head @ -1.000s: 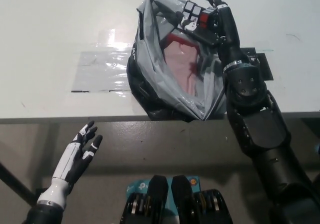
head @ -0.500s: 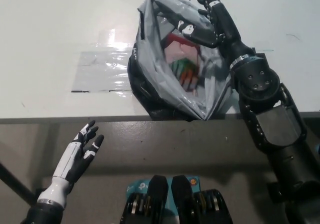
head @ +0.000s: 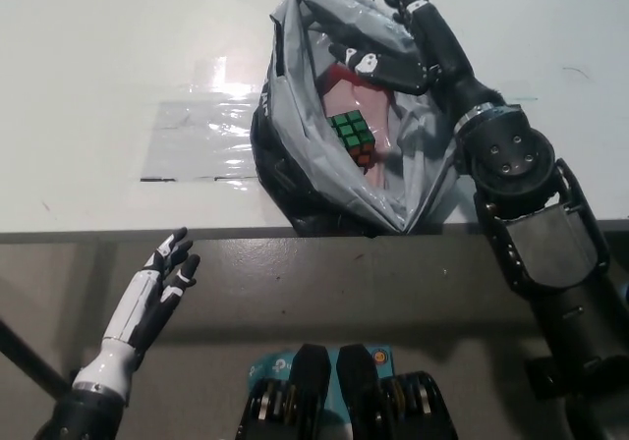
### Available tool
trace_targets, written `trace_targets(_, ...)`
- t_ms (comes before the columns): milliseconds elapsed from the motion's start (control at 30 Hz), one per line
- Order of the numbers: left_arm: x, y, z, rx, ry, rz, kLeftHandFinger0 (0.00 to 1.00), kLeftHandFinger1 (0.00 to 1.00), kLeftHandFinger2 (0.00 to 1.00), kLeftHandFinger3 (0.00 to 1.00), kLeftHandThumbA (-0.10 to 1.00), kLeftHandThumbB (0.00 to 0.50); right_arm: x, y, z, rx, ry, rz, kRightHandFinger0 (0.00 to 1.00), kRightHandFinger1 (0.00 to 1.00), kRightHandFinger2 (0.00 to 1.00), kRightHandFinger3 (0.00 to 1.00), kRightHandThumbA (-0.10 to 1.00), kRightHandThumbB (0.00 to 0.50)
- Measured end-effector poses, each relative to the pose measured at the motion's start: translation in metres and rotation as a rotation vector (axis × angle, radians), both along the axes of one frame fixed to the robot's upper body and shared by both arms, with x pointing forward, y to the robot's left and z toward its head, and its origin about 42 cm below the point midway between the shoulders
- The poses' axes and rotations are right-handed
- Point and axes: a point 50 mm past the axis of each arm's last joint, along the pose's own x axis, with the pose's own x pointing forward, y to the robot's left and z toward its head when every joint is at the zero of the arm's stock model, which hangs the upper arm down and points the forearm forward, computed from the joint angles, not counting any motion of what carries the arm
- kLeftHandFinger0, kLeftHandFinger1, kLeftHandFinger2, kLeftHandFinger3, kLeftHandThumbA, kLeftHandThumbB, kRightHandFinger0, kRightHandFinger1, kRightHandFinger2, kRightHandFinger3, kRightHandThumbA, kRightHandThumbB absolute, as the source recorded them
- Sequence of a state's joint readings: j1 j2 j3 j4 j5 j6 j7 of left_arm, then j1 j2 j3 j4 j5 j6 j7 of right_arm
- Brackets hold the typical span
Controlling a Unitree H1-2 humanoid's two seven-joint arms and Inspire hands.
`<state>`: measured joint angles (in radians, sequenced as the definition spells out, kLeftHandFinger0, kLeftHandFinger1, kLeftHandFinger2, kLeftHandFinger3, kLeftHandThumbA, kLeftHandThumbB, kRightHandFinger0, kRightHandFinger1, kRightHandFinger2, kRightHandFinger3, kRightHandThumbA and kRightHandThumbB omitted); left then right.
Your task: Use the right hand to pick up a rubix's cube and place it into a plastic bag and lift the bag
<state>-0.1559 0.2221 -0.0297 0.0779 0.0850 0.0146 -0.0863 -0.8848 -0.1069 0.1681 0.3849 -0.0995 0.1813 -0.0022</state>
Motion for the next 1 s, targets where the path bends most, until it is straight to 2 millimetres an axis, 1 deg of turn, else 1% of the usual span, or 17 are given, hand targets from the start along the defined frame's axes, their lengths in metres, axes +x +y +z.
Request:
trace_targets(100, 0.001, 0.000, 0.001, 0.003, -0.003, 0.000, 0.85, 1.00, 1.00, 1.00, 0.90, 0.147, -0.007, -0.002, 0.017, -0.015, -0.084, -0.032, 1.00, 1.00, 1.00, 1.00, 0.91, 0.477)
trace_targets(167, 0.001, 0.000, 0.001, 0.003, -0.002, 0.000, 0.85, 1.00, 1.00, 1.00, 0.90, 0.158, -0.009, -0.004, 0.023, -0.018, -0.118, -0.046, 1.00, 1.00, 1.00, 1.00, 0.90, 0.480)
trace_targets(233, 0.001, 0.000, 0.001, 0.003, -0.002, 0.000, 0.85, 1.00, 1.00, 1.00, 0.90, 0.158, -0.012, -0.008, 0.031, -0.015, -0.167, -0.064, 1.00, 1.00, 1.00, 1.00, 0.91, 0.499)
trace_targets(367, 0.001, 0.000, 0.001, 0.004, -0.003, 0.000, 0.85, 1.00, 1.00, 1.00, 0.90, 0.154, -0.017, -0.018, 0.045, 0.000, -0.248, -0.098, 1.00, 1.00, 1.00, 1.00, 0.92, 0.500)
trace_targets(400, 0.001, 0.000, 0.001, 0.004, -0.003, 0.000, 0.85, 1.00, 1.00, 1.00, 0.90, 0.154, -0.019, -0.022, 0.050, 0.002, -0.272, -0.108, 1.00, 1.00, 1.00, 1.00, 0.90, 0.498)
trace_targets(433, 0.001, 0.000, 0.001, 0.005, -0.002, 0.001, 0.85, 1.00, 1.00, 1.00, 0.90, 0.154, -0.021, -0.024, 0.053, 0.004, -0.288, -0.116, 1.00, 1.00, 1.00, 1.00, 0.88, 0.460)
trace_targets(467, 0.001, 0.000, 0.001, 0.005, -0.002, 0.001, 0.85, 1.00, 1.00, 1.00, 0.90, 0.155, -0.021, -0.026, 0.055, 0.004, -0.295, -0.121, 1.00, 1.00, 1.00, 1.00, 0.90, 0.497)
trace_targets(567, 0.001, 0.000, 0.001, 0.005, -0.002, 0.001, 0.86, 1.00, 1.00, 1.00, 0.88, 0.158, -0.020, -0.034, 0.057, -0.004, -0.315, -0.150, 1.00, 1.00, 1.00, 1.00, 0.90, 0.500)
trace_targets(600, 0.001, 0.000, 0.001, 0.005, -0.002, 0.001, 0.86, 1.00, 1.00, 1.00, 0.88, 0.159, -0.019, -0.037, 0.056, -0.014, -0.316, -0.164, 1.00, 1.00, 1.00, 1.00, 0.89, 0.500)
trace_targets(633, 0.000, 0.000, 0.001, 0.005, -0.002, 0.001, 0.87, 1.00, 1.00, 1.00, 0.88, 0.160, -0.017, -0.040, 0.054, -0.024, -0.314, -0.174, 1.00, 1.00, 1.00, 1.00, 0.82, 0.472)
trace_targets(667, 0.000, 0.000, 0.000, 0.005, -0.002, 0.002, 0.87, 1.00, 1.00, 1.00, 0.88, 0.160, -0.015, -0.043, 0.052, -0.035, -0.306, -0.185, 1.00, 1.00, 1.00, 1.00, 0.86, 0.494)
trace_targets(700, 0.000, 0.000, 0.000, 0.004, -0.002, 0.002, 0.87, 1.00, 1.00, 1.00, 0.88, 0.155, -0.011, -0.047, 0.047, -0.053, -0.291, -0.200, 1.00, 1.00, 1.00, 1.00, 0.87, 0.491)
trace_targets(733, 0.000, 0.001, 0.000, 0.005, -0.001, 0.002, 0.86, 1.00, 1.00, 1.00, 0.88, 0.154, -0.009, -0.049, 0.044, -0.065, -0.277, -0.209, 1.00, 1.00, 1.00, 1.00, 0.86, 0.482)
trace_targets(767, 0.000, 0.001, 0.000, 0.005, -0.001, 0.002, 0.85, 1.00, 1.00, 1.00, 0.88, 0.155, -0.007, -0.051, 0.040, -0.075, -0.266, -0.218, 1.00, 1.00, 1.00, 1.00, 0.83, 0.443)
trace_targets(833, 0.000, 0.001, 0.000, 0.005, -0.001, 0.002, 0.85, 1.00, 1.00, 1.00, 0.88, 0.154, -0.002, -0.054, 0.032, -0.093, -0.237, -0.235, 1.00, 1.00, 1.00, 1.00, 0.80, 0.434)
trace_targets(933, 0.000, 0.001, 0.000, 0.004, -0.002, 0.002, 0.86, 1.00, 1.00, 1.00, 0.88, 0.148, 0.009, -0.058, 0.012, -0.120, -0.162, -0.255, 1.00, 1.00, 1.00, 1.00, 0.82, 0.471)
trace_targets(1000, 0.000, 0.001, 0.000, 0.004, -0.002, 0.002, 0.85, 1.00, 1.00, 1.00, 0.88, 0.146, 0.014, -0.059, -0.001, -0.136, -0.118, -0.263, 1.00, 1.00, 1.00, 1.00, 0.82, 0.477)
